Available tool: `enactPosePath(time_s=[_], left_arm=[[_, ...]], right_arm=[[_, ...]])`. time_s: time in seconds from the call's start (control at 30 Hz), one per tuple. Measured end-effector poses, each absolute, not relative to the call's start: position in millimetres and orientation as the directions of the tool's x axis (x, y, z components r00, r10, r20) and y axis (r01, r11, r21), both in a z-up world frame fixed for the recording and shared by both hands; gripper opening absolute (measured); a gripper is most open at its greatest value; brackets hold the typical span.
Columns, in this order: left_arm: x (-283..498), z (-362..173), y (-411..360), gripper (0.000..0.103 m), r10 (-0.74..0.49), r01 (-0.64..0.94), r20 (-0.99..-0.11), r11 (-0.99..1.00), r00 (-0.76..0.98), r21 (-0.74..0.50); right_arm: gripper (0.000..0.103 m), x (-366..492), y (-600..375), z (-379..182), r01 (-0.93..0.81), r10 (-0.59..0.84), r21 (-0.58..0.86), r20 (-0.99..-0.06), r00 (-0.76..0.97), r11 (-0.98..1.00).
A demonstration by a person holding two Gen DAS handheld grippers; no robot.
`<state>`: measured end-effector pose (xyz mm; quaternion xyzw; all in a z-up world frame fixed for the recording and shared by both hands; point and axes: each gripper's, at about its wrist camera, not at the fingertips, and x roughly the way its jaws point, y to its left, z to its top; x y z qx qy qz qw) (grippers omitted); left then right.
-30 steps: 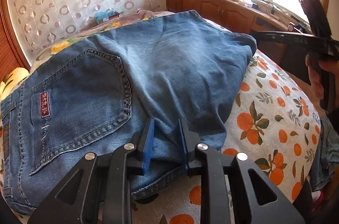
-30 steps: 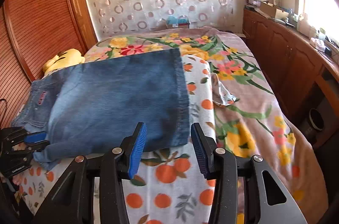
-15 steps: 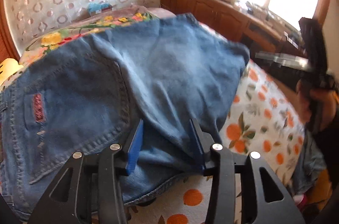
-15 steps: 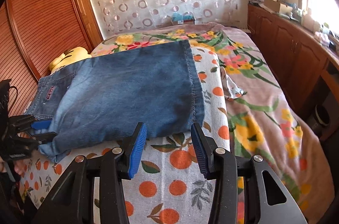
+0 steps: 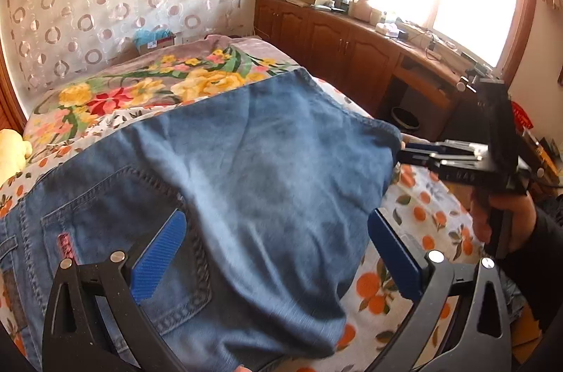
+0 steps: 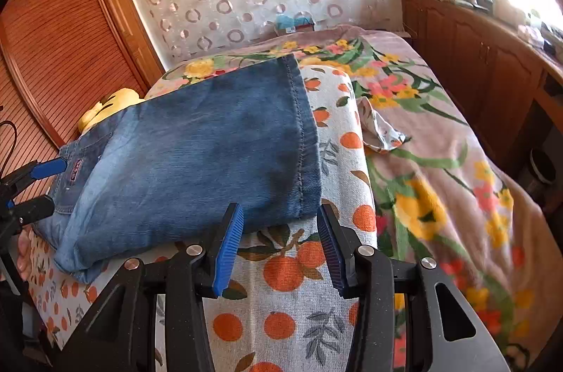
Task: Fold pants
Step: 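Move both open tools over the edge of the folded blue jeans, then close the right tool on the jeans hem while the left tool grasps the jeans too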
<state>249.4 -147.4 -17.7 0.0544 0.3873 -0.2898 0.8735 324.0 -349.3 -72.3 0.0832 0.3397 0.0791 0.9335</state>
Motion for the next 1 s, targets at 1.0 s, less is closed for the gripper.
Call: enactPosePath(time_s=[1.0], left_arm=[[305,-8,-168,0.103,-0.473,0.58,-0.702,0.808,0.532,-0.106]], right_arm=[[0.019,352,-335,-78,0.023,0.158,0.254,-0.667,0.729,0.967]])
